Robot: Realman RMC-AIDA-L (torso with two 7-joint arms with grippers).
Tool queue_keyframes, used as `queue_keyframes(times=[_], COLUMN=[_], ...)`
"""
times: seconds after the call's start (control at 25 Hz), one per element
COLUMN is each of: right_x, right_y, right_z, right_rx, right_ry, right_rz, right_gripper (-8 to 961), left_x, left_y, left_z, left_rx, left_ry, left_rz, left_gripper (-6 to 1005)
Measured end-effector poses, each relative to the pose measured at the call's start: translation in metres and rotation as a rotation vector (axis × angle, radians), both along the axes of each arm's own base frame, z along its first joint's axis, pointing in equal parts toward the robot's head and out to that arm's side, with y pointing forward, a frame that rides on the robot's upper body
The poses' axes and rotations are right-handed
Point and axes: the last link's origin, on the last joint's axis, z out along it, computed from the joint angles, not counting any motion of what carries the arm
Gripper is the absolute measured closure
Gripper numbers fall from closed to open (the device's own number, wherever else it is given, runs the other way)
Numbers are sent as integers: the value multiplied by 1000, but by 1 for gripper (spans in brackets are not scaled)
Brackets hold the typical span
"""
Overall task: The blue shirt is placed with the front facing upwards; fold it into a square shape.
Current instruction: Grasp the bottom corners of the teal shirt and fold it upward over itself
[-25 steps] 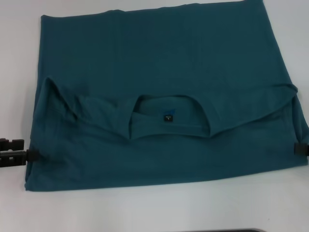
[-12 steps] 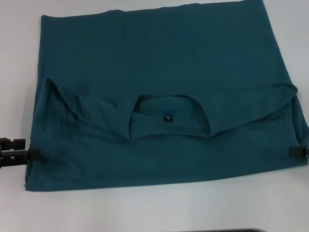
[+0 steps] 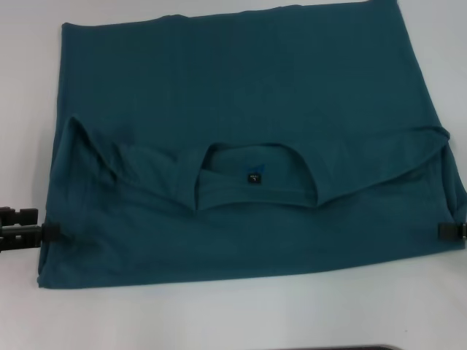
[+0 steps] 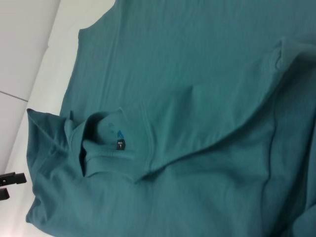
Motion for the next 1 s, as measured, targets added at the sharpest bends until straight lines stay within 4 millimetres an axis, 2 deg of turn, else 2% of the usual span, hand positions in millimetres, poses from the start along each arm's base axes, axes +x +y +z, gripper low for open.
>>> queue_keyframes(times=[0.16, 0.4, 0.72, 1.0], right_x=[-1, -1, -4, -3], right_y=[1, 1, 6, 6], right_z=[-1, 0, 0, 0], right_rx=[-8, -4, -5, -3], right_ry=[-6, -5, -2, -5], right_rz=[11, 13, 26, 25], right_gripper=[292, 499, 923, 922], left_x=[0, 0, -1, -9], left_y=[0, 0, -3, -12], left_z=[0, 0, 0, 1], left_rx=[0, -2, -34, -84], left_ry=[0, -2, 13, 16], left_rz=[1, 2, 6, 52], left_gripper=[260, 262, 264, 266])
